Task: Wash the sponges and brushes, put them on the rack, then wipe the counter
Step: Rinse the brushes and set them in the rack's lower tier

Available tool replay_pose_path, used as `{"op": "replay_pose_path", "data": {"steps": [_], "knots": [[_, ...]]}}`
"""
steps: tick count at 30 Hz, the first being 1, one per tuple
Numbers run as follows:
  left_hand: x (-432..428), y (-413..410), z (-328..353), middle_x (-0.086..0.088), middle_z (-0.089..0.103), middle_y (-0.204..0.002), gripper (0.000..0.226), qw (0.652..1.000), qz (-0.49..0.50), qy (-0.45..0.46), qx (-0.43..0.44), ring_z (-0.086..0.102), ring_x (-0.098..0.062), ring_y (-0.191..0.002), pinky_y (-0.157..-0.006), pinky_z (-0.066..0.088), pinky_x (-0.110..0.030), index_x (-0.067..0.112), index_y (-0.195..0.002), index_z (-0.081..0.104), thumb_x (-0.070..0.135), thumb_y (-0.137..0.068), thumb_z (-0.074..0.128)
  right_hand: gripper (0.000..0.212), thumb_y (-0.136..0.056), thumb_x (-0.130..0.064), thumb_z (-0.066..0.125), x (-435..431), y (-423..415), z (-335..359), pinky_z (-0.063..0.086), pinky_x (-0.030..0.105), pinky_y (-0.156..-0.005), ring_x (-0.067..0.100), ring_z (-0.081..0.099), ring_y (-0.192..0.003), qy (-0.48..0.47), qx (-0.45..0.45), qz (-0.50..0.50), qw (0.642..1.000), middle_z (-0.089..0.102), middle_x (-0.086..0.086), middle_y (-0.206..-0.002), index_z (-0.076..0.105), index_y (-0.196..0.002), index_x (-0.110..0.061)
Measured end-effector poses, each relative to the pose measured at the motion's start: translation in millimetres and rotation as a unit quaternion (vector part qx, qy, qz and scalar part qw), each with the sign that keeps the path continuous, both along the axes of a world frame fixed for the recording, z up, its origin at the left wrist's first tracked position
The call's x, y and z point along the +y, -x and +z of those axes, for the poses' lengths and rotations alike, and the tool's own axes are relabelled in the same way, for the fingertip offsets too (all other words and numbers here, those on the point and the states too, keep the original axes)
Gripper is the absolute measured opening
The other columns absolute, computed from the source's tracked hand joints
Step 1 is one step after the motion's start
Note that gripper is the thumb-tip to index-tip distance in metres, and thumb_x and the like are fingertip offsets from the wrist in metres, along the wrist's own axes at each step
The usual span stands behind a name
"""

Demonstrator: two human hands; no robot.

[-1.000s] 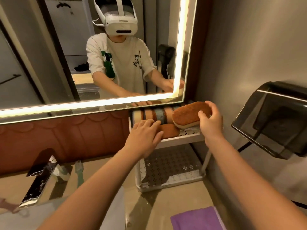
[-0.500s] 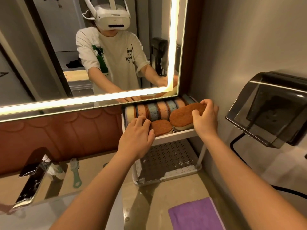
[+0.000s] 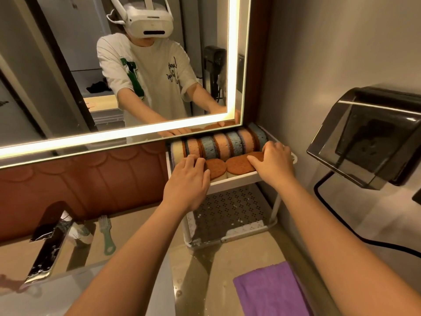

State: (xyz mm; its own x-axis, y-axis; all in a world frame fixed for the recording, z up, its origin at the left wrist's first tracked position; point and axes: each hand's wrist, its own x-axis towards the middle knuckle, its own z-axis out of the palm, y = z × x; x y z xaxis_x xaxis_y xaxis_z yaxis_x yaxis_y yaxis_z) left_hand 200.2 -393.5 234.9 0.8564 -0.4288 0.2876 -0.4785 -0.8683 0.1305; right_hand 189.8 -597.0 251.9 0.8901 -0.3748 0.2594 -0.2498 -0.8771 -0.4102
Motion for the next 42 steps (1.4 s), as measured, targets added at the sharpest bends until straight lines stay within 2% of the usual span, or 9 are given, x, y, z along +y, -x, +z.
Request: {"op": "replay_pose_path", "data": {"steps": [6,11,14,18,22,25,30,34,42], "knots": [[-0.6,6.3,6.6,-0.008,0.041,-0.129,0.036,1.0,0.001,0.015,0.021,0.038,-0.023,-0.117,-0.101,0.031,-0.033,0.012,-0.125,0.044,0.031,-0.099,0.027,0.041,-0.089,-0.038,0.058,3.8,-1.7,-1.5,0.036,0.045,-0.1,0.032,0.038,-0.124,-0.016,-0.014,-0.01,1.0,0.044,0.015,-0.132,0.049,-0.119,-0.012],[-0.9,4.3,19.4,-0.009,0.046,-0.13,0.035,0.991,0.006,0.071,0.109,0.04,-0.024,-0.12,-0.102,0.032,-0.035,0.01,-0.125,0.048,0.023,-0.099,0.029,0.029,-0.094,-0.035,0.048,6.2,9.6,2.8,0.034,0.041,-0.097,0.03,0.039,-0.121,0.015,-0.018,0.017,1.0,0.052,0.011,-0.126,0.056,-0.113,-0.015],[0.2,7.2,26.3,-0.01,0.049,-0.129,0.035,0.992,0.017,0.08,0.098,0.043,-0.024,-0.12,-0.103,0.033,-0.034,0.009,-0.127,0.048,0.023,-0.099,0.031,0.028,-0.094,-0.035,0.048,17.6,19.7,14.8,0.038,0.039,-0.093,0.027,0.043,-0.118,0.032,-0.045,0.069,0.996,0.055,0.008,-0.123,0.057,-0.114,-0.017],[12.0,28.4,41.2,-0.006,0.051,-0.127,0.031,0.994,-0.002,0.107,0.028,0.045,-0.022,-0.116,-0.097,0.035,-0.035,0.013,-0.123,0.051,0.021,-0.098,0.034,0.022,-0.094,-0.035,0.049,47.5,38.1,34.1,0.051,0.039,-0.08,0.02,0.059,-0.096,-0.023,-0.05,0.167,0.984,0.065,0.002,-0.103,0.06,-0.104,-0.019],[43.1,62.9,64.5,-0.001,0.052,-0.122,0.03,0.992,-0.042,0.107,0.053,0.049,-0.018,-0.112,-0.097,0.042,-0.037,0.018,-0.121,0.053,0.027,-0.098,0.035,0.019,-0.093,-0.037,0.051,83.3,62.2,45.5,0.053,0.037,-0.08,0.012,0.06,-0.089,-0.048,-0.035,0.25,0.967,0.065,-0.005,-0.1,0.061,-0.105,-0.024],[74.2,94.8,79.3,0.002,0.058,-0.114,0.028,0.991,-0.027,0.089,0.1,0.055,-0.013,-0.102,-0.092,0.047,-0.037,0.02,-0.116,0.056,0.03,-0.098,0.037,0.018,-0.093,-0.035,0.053,113.3,79.8,46.8,0.053,0.033,-0.08,0.01,0.059,-0.09,-0.073,-0.01,0.314,0.946,0.064,-0.007,-0.1,0.061,-0.104,-0.025],[131.7,140.8,77.0,0.001,0.06,-0.115,0.031,0.984,0.018,0.026,0.178,0.056,-0.015,-0.104,-0.093,0.046,-0.037,0.02,-0.118,0.055,0.033,-0.099,0.034,0.018,-0.092,-0.035,0.054,165.6,100.3,33.2,0.052,0.029,-0.08,0.008,0.058,-0.091,-0.085,0.047,0.387,0.917,0.062,-0.008,-0.1,0.062,-0.106,-0.027],[183.4,166.6,48.4,0.002,0.056,-0.12,0.032,0.965,0.07,0.059,0.245,0.052,-0.013,-0.11,-0.094,0.041,-0.028,0.02,-0.123,0.052,0.029,-0.1,0.033,0.021,-0.092,-0.033,0.053,206.1,112.0,7.0,0.052,0.029,-0.083,0.009,0.059,-0.094,-0.093,0.123,0.448,0.88,0.063,-0.007,-0.104,0.061,-0.11,-0.026],[272.9,222.2,-23.1,-0.002,0.055,-0.124,0.032,0.917,0.161,0.079,0.356,0.051,-0.016,-0.108,-0.091,0.042,-0.031,0.02,-0.126,0.05,0.03,-0.099,0.036,0.022,-0.093,-0.03,0.052,294.7,145.8,-59.8,0.049,0.03,-0.079,0.013,0.058,-0.088,-0.103,0.218,0.475,0.846,0.058,-0.007,-0.097,0.06,-0.113,-0.023]]}}
